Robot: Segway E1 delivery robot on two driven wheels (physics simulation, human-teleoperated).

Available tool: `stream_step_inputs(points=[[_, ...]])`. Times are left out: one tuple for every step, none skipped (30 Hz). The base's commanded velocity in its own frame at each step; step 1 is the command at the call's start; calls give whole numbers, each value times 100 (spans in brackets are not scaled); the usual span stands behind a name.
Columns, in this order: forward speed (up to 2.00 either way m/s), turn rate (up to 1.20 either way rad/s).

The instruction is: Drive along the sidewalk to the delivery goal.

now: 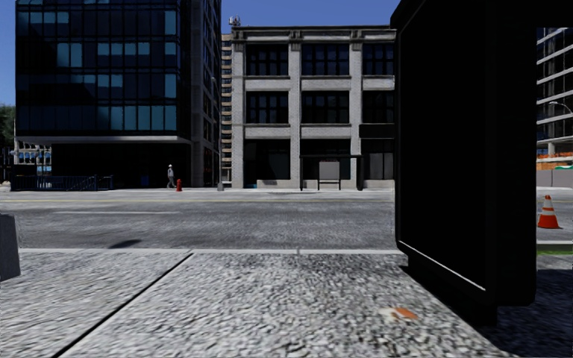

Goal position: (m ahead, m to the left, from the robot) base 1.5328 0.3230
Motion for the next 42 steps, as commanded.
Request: stream_step_inputs(points=[[196, 0], [194, 0], [179, 0], [150, 0], [135, 0], [125, 0], [109, 0], [109, 0], [97, 0], [88, 0], [83, 0], [77, 0], [73, 0], [73, 0], [71, 0], [71, 0], [71, 0], [70, 0], [70, 0], [70, 0], [69, 0], [67, 0], [63, 0], [54, 0], [39, 0], [31, 0], [31, 0], [0, 0], [0, 0], [0, 0], [0, 0], [0, 0], [0, 0], [0, 0], [0, 0], [0, 0], [0, 0], [0, 0], [0, 0], [0, 0], [0, 0], [0, 0]])
